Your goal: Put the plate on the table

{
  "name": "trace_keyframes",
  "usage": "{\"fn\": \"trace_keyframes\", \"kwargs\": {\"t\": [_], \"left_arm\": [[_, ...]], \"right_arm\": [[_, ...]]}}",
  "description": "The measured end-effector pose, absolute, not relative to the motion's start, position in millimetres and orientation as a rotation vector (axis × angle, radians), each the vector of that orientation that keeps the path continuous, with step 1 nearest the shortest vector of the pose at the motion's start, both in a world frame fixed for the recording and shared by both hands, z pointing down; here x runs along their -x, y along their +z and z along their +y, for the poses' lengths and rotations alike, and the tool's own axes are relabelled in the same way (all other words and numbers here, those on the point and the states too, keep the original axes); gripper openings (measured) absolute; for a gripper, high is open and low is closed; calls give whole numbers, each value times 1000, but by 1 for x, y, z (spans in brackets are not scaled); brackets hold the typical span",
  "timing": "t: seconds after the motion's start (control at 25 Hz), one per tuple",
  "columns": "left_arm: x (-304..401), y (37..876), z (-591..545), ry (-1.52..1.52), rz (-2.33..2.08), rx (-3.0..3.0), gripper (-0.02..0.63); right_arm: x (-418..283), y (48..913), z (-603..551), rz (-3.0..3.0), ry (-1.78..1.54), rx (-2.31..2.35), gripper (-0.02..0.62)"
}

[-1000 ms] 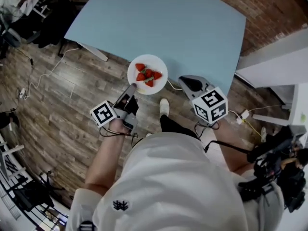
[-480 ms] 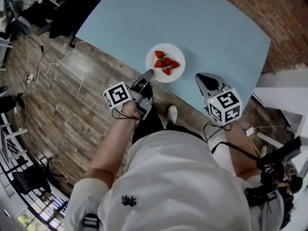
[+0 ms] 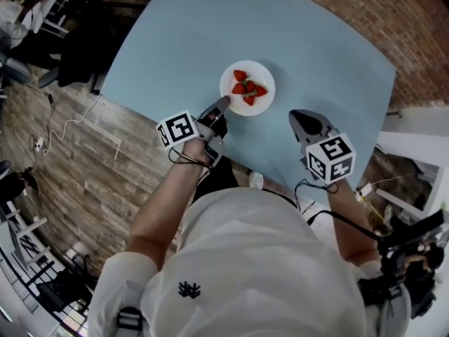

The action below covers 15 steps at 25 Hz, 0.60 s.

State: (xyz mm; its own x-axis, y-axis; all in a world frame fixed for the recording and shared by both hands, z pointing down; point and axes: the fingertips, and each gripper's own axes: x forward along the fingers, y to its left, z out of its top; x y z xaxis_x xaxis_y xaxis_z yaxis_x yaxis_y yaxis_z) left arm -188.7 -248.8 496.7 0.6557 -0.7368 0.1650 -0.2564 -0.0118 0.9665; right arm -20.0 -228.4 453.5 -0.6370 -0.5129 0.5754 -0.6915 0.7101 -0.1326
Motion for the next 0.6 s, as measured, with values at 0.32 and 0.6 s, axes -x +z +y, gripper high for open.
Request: {"fn": "trace_keyframes", "kwargs": {"t": [0.32,0.6], "left_arm": [[199,531,-361,-363,-759,-1601,11],[192,581,-430,-323,-721,-1562,11]], "right_arm": [[30,482,-290,-2297,603,-1048,8],[20,504,-318,-2209,676,-1105,8]]}}
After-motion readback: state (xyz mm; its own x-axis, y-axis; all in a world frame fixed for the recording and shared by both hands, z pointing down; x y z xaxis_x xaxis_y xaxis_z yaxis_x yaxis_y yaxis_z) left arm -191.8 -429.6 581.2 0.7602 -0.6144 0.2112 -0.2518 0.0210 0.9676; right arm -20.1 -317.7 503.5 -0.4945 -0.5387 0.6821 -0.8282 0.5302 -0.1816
